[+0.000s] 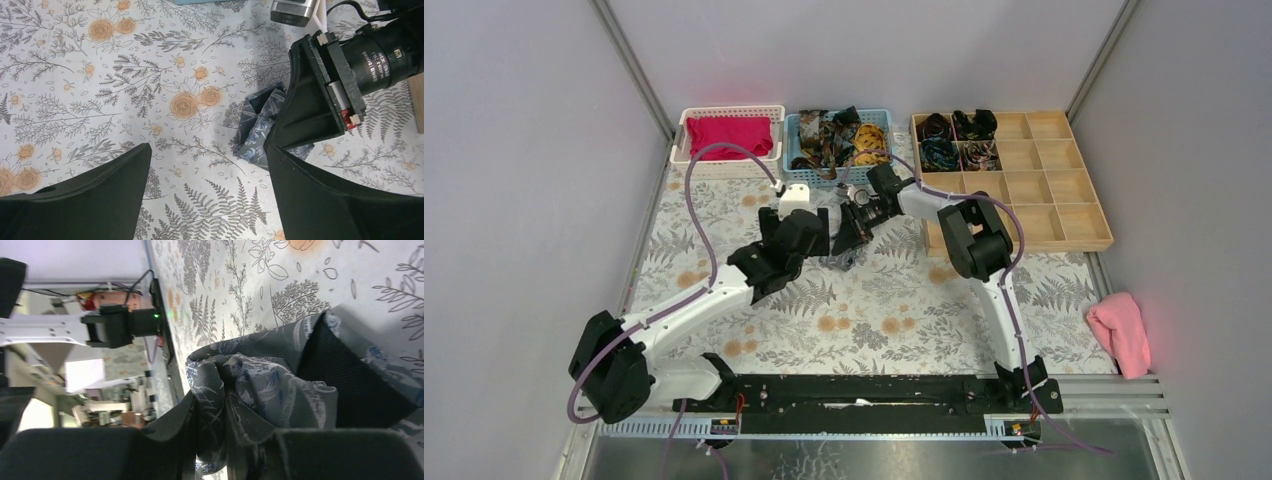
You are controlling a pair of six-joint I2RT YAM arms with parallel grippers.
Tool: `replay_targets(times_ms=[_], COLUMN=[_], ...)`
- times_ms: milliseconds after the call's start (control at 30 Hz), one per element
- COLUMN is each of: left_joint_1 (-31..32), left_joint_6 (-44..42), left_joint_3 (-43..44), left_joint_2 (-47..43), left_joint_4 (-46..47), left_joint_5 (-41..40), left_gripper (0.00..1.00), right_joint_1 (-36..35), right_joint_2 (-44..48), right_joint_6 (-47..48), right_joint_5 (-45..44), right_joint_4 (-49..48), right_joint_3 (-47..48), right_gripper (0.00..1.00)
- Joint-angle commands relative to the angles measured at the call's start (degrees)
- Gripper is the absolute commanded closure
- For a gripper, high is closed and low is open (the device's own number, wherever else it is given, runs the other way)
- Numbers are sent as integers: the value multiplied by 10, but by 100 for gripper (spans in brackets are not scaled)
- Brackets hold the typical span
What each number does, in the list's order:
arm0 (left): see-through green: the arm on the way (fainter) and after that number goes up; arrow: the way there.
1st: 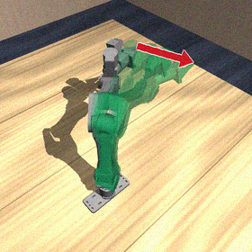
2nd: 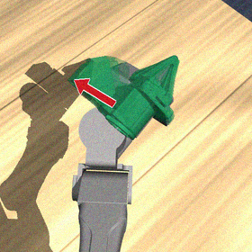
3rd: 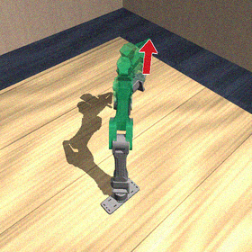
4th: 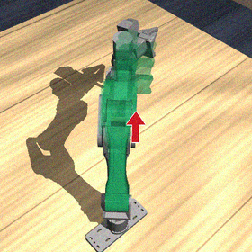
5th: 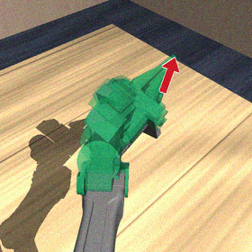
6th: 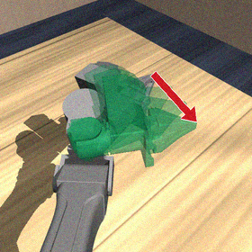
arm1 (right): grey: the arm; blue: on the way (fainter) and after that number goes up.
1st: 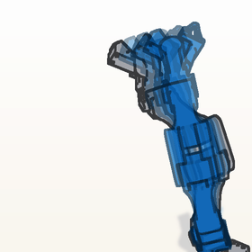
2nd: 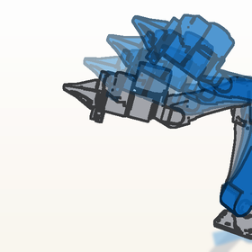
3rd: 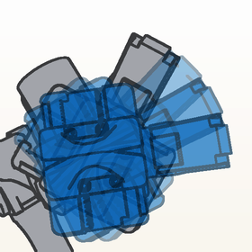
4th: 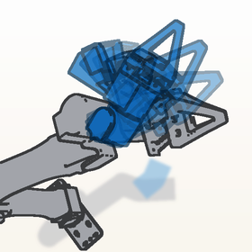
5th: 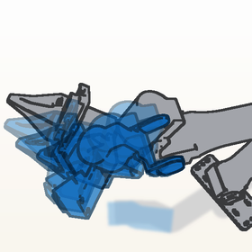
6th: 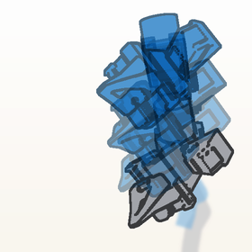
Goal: Roll the ties
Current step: Roll the tie at the center of the board.
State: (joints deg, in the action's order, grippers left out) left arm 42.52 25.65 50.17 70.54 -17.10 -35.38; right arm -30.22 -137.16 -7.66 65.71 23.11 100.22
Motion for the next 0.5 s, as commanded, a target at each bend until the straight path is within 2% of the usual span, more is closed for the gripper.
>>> replay_targets(times_ms=[0,200,467], left_joint_1=[3,3,3], left_joint_6=[-58,-133,-206], left_joint_3=[-15,21,58], left_joint_2=[36,144,245], left_joint_4=[83,117,145], left_joint_5=[0,50,122], left_gripper=[5,3,3], right_joint_1=[8,21,38], right_joint_2=[-41,-86,-94], right_joint_6=[-91,-106,-184], right_joint_5=[49,41,66], right_joint_4=[-27,48,-20], right_joint_3=[9,82,62], right_gripper=[84,85,86])
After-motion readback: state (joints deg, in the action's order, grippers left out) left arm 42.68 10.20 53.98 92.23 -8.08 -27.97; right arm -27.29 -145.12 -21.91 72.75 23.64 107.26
